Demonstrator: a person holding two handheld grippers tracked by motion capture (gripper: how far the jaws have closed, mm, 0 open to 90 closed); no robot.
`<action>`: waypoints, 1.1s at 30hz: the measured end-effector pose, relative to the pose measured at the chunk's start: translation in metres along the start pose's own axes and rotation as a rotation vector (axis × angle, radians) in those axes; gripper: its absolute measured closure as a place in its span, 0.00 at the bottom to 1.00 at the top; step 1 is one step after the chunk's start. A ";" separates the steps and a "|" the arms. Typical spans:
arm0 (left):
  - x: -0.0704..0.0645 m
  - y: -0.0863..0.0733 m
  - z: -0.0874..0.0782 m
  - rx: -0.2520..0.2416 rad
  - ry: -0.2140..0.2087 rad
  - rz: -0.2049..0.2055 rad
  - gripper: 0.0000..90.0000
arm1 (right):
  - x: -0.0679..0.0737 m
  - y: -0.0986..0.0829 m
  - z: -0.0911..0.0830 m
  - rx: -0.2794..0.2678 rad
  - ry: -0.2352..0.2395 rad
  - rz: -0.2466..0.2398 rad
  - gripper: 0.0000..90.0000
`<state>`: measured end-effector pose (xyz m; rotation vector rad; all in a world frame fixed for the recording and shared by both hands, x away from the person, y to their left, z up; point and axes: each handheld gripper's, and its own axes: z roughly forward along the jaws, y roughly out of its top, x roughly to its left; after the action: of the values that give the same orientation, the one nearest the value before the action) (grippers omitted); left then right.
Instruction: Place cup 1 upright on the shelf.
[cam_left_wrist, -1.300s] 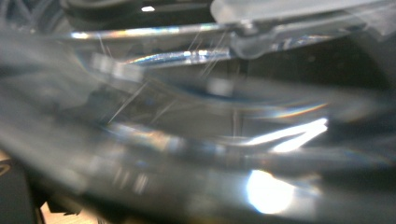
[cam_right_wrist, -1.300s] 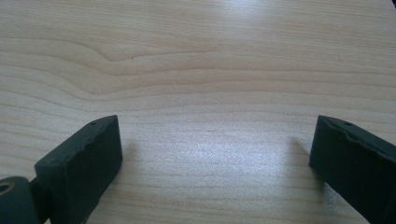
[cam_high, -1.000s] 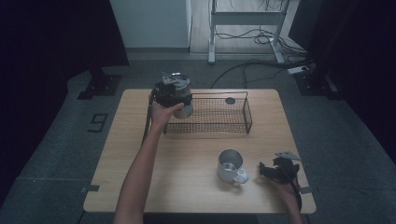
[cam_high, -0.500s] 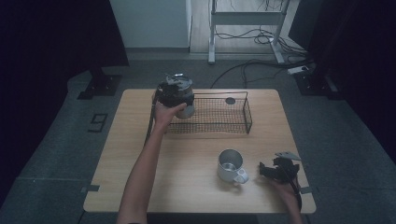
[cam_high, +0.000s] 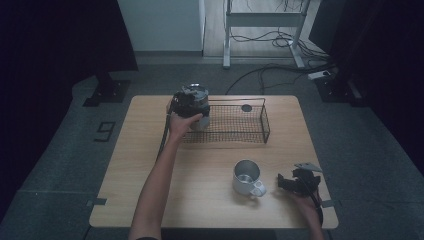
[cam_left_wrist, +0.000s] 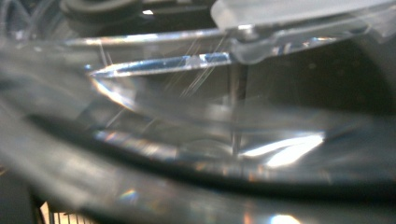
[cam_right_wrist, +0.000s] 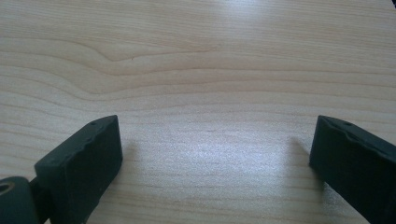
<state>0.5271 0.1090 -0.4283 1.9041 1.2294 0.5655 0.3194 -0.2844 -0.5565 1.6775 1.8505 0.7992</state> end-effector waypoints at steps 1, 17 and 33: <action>0.000 -0.001 0.001 0.000 0.002 -0.008 0.04 | 0.000 0.000 0.000 -0.001 0.000 -0.002 0.02; -0.003 -0.021 0.020 0.048 0.030 -0.010 0.04 | 0.000 0.000 0.000 -0.001 0.000 -0.002 0.02; -0.006 -0.032 0.029 0.078 0.056 -0.007 0.04 | 0.000 0.000 0.000 0.000 0.000 -0.001 0.02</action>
<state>0.5277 0.1005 -0.4705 1.9603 1.3103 0.5778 0.3194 -0.2844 -0.5565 1.6767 1.8505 0.7988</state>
